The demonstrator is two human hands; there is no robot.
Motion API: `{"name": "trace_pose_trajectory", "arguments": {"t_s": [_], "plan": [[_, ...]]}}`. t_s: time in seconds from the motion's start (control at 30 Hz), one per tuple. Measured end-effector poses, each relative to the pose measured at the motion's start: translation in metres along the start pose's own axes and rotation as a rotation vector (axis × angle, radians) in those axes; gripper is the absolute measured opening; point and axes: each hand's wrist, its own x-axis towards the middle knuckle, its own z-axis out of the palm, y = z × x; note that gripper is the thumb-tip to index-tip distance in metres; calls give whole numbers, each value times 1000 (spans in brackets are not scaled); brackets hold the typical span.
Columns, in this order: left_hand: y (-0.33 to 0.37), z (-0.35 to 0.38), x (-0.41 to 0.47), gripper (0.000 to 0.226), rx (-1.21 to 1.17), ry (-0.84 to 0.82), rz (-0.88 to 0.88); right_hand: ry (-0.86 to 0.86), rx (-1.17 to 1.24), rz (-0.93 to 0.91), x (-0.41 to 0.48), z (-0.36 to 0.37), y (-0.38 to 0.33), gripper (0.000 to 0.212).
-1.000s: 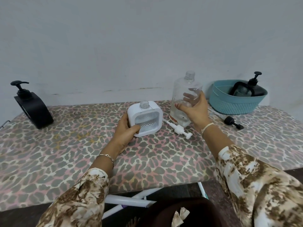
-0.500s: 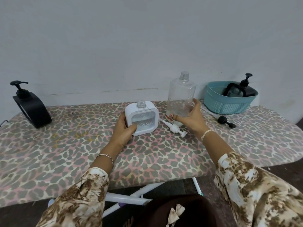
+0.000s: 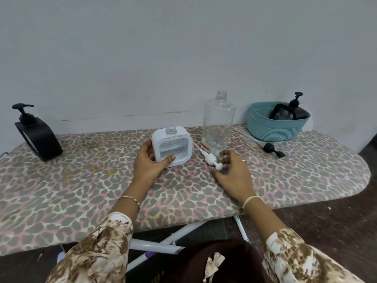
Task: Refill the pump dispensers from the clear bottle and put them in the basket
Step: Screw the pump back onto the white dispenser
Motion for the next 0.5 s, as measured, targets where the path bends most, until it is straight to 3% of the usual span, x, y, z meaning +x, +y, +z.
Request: {"name": "trace_pose_trajectory", "arguments": {"t_s": [0.33,0.43,0.5], "plan": [[0,-3,1,75,-155,-9,-82,339,660,-36,21,-20,-49,35],[1,-5,2,65,-213,-48,-106,413,696,-99,40,-34,-74,19],[3,-7,3,58,-240,-82,-106,456,691,-136,54,-43,-92,20]]}}
